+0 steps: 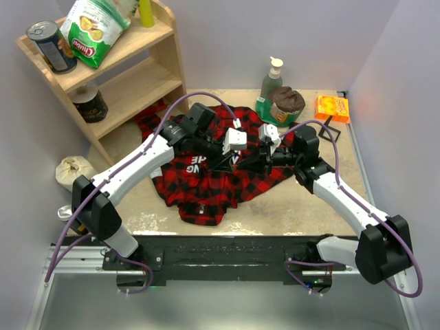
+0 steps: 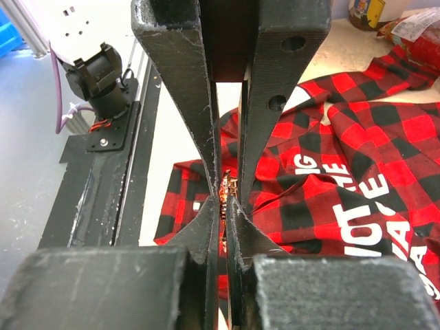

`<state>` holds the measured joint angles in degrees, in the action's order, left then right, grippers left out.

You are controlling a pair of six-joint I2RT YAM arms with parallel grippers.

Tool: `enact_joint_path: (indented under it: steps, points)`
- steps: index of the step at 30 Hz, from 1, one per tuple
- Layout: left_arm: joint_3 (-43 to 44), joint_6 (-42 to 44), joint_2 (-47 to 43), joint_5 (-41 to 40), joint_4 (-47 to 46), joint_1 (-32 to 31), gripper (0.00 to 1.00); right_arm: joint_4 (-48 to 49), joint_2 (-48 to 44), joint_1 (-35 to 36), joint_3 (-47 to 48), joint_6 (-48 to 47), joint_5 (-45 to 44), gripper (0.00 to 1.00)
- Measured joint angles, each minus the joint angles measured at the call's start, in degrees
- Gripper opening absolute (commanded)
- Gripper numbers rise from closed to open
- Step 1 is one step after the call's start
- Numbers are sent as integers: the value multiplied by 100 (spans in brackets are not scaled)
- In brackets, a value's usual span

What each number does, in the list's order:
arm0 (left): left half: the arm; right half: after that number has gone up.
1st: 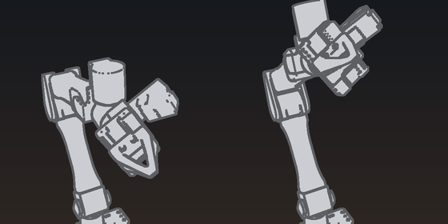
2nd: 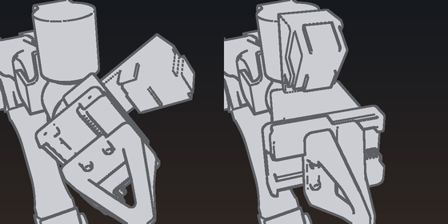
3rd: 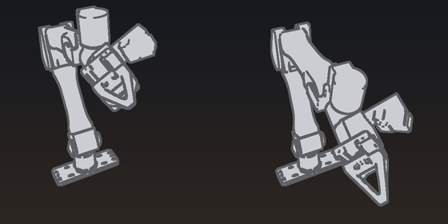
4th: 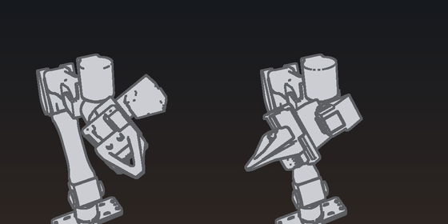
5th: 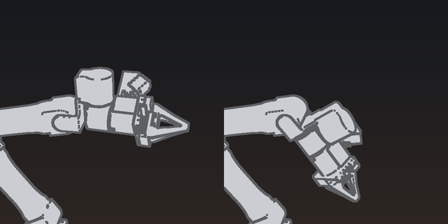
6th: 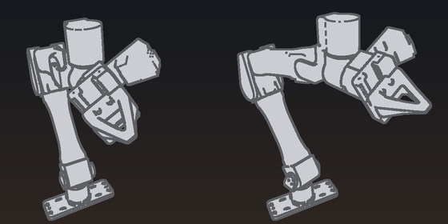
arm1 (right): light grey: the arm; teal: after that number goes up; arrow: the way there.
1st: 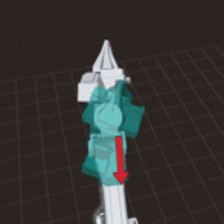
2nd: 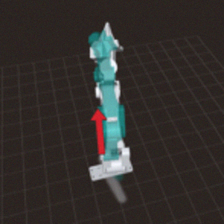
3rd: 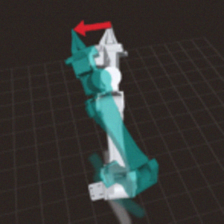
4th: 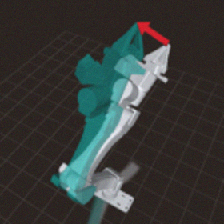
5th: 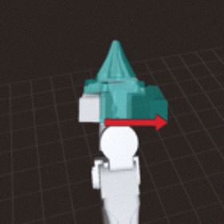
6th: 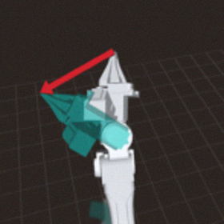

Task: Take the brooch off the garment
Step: Adjust the brooch.

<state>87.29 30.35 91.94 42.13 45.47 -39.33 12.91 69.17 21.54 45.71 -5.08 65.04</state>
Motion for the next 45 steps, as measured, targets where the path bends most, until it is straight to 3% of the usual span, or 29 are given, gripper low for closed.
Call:
enact_joint_path:
  steps: [10, 18, 27, 35, 45]
  points:
    - [-42, -125, -2, -26, -57, 48, 16, 4, 22, 20, 2, 22, -107, 0]
    - [-245, -256, -240, 50, -297, 289, 43, 142, 59, -11, 33, 389, -94, 0]
    - [-555, -402, -813, 74, -684, 807, 45, 433, 144, -201, 55, 1099, -81, 0]
    - [-1482, -1005, -1163, 79, -1860, 857, 39, 2463, 466, -684, 83, 3394, -238, 0]
    - [-1971, -2957, -1174, 433, -4135, 1005, 37, 4542, 883, -1058, 212, 5847, -968, 0]
